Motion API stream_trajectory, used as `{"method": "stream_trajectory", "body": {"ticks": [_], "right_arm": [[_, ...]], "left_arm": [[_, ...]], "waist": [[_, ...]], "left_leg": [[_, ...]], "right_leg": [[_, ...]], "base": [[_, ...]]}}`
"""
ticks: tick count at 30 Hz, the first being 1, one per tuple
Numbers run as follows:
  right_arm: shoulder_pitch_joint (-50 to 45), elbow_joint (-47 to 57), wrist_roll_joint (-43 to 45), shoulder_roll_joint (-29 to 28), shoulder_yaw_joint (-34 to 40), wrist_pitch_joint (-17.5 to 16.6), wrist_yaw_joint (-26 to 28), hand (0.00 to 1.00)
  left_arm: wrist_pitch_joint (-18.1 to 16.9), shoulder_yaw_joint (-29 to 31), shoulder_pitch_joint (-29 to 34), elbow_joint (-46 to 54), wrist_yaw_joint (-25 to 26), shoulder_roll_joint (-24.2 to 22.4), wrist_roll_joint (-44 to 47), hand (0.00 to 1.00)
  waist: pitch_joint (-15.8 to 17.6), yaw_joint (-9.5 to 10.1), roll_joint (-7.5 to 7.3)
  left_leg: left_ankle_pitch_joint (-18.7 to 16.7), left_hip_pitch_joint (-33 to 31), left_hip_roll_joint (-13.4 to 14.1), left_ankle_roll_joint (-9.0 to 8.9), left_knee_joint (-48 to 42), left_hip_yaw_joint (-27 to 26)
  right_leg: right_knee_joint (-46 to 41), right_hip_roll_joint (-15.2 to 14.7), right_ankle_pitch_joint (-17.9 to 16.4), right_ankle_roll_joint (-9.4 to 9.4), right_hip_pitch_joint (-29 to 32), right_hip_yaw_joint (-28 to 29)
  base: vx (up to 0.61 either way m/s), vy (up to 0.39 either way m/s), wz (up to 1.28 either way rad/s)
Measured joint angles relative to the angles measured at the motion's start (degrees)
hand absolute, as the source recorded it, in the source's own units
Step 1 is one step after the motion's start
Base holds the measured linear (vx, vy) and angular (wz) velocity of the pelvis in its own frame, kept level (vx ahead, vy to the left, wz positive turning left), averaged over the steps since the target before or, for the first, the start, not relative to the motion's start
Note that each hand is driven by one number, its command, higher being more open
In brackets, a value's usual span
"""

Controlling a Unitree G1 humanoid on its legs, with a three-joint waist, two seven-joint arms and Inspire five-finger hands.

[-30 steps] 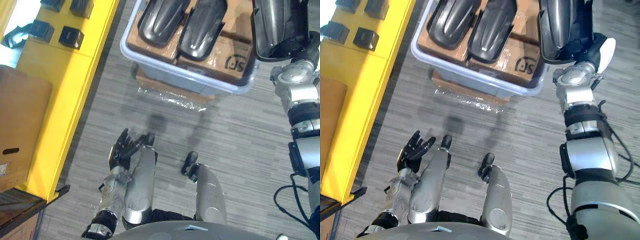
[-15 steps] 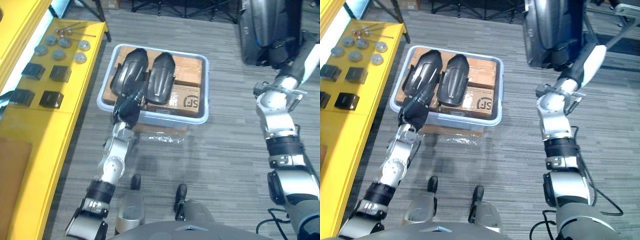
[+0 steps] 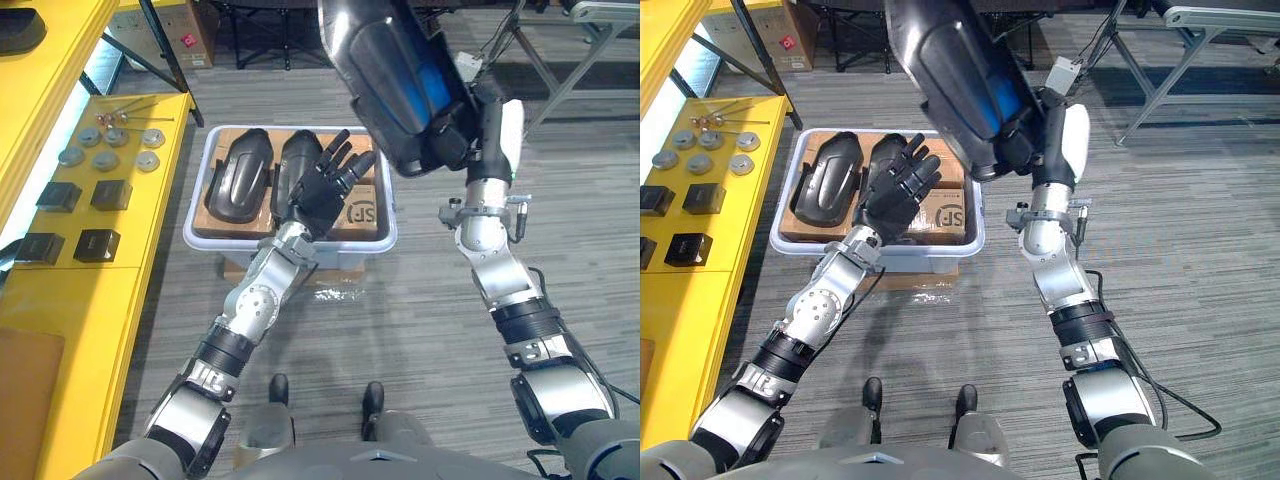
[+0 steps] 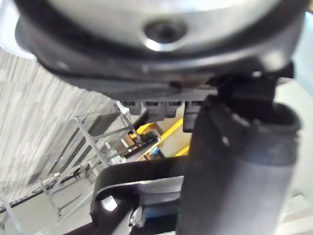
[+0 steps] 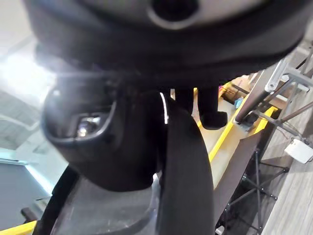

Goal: Walk over and take three plastic housings, then place them on the shelf

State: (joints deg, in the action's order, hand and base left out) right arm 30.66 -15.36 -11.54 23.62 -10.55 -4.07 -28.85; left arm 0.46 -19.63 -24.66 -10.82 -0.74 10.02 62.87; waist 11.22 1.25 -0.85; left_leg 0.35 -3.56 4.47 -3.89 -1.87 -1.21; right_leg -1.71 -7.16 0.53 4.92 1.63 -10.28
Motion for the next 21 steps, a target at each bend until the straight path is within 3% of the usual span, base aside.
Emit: {"method": "stream_trajectory", "body": {"ticks": [4, 15, 16, 21], "right_arm": [[-1.8, 0.0, -0.1, -2.5, -3.4, -1.9, 2.0, 0.00], [-6.9, 0.0, 1.2, -5.4, -7.7, -5.3, 4.6, 0.00], [-7.4, 0.0, 1.2, -5.6, -8.0, -5.4, 4.6, 0.00], [-10.6, 0.0, 1.2, -6.1, -10.4, -7.0, 4.4, 0.00]], "left_arm": [[0.1, -1.6, 0.0, -0.1, 1.8, 0.1, 0.0, 1.00], [-0.5, -4.1, 0.6, -0.7, 6.2, 0.0, 2.3, 1.00], [-0.5, -4.3, 0.7, -0.7, 6.5, 0.0, 2.4, 0.00], [-4.6, -6.0, 2.7, -0.6, 11.8, -0.5, 4.3, 0.00]], "waist": [[-2.6, 0.00, 0.01], [-4.3, 0.04, -0.21], [-4.5, 0.07, -0.27], [-5.3, 0.00, -0.31]], "left_leg": [[2.2, 0.1, -0.4, 0.30, 2.6, 0.1], [5.2, 1.1, -1.0, 0.51, 6.5, 0.6], [5.2, 1.1, -1.0, 0.51, 6.5, 0.7], [5.1, 1.1, -1.1, 0.48, 6.5, 0.8]], "right_leg": [[2.7, 0.1, 2.2, 0.00, -0.2, -0.1], [5.1, 0.1, 4.2, 0.18, -0.7, -0.6], [5.1, 0.1, 4.2, 0.18, -0.7, -0.6], [6.1, 0.2, 4.6, 0.13, -1.2, -0.7]], "base": [[-0.10, 0.009, 0.02], [-0.04, 0.006, 0.03], [0.00, 0.000, 0.00], [0.00, 0.000, 0.00]]}}
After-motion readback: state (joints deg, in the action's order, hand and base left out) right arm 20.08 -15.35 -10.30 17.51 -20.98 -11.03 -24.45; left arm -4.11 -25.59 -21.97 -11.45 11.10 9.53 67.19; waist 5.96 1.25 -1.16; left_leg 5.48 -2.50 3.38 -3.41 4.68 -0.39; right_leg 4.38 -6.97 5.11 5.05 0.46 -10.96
